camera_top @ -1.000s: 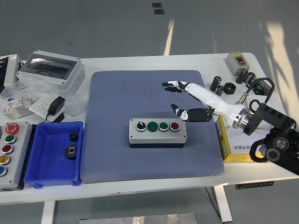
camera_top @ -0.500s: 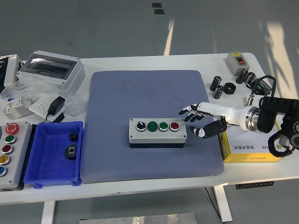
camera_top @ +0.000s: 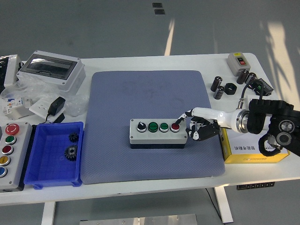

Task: Pick up the button,place it on the desk,press the button,press the button

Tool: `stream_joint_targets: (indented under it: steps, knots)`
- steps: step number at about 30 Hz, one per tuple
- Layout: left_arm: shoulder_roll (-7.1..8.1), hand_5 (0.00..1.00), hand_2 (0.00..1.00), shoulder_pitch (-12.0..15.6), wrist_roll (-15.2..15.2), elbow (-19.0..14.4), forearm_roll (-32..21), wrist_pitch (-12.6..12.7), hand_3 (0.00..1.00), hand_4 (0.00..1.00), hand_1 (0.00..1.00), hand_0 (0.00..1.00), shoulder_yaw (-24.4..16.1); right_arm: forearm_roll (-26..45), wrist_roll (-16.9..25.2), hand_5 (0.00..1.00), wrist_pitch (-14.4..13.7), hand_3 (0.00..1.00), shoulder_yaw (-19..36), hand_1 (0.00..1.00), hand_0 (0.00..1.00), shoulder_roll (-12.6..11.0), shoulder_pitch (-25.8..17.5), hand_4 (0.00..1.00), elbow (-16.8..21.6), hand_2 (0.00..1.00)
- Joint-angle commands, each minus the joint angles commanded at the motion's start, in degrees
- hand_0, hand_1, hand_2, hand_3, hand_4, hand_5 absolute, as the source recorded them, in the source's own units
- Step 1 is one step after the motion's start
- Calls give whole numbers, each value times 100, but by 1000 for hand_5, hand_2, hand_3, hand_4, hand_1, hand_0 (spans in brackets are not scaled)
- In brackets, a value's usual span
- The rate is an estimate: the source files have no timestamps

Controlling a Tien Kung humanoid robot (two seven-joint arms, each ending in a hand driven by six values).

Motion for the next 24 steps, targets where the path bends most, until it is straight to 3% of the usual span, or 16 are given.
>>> stream_joint_targets:
  steps: [8,9,18,24]
  knots:
    - [-1,193,551,-6,-9,0,1,-1,607,623,576,623,4,-19,-6,2,-36,814,-140,166,2,67,29,304,-60,273]
    - [-2,193,551,-6,-8,0,1,-1,608,624,576,623,3,-23,-11,2,-34,813,-157,162,2,70,30,341,-59,272]
    - [-1,194,551,-3,-14,0,-16,0,608,624,576,623,18,-264,-35,11,-189,793,-382,157,2,85,55,313,-51,267]
    - [-5,194,551,8,-16,0,-25,1,608,624,577,623,24,80,220,7,-179,790,-54,157,2,44,-21,307,88,264]
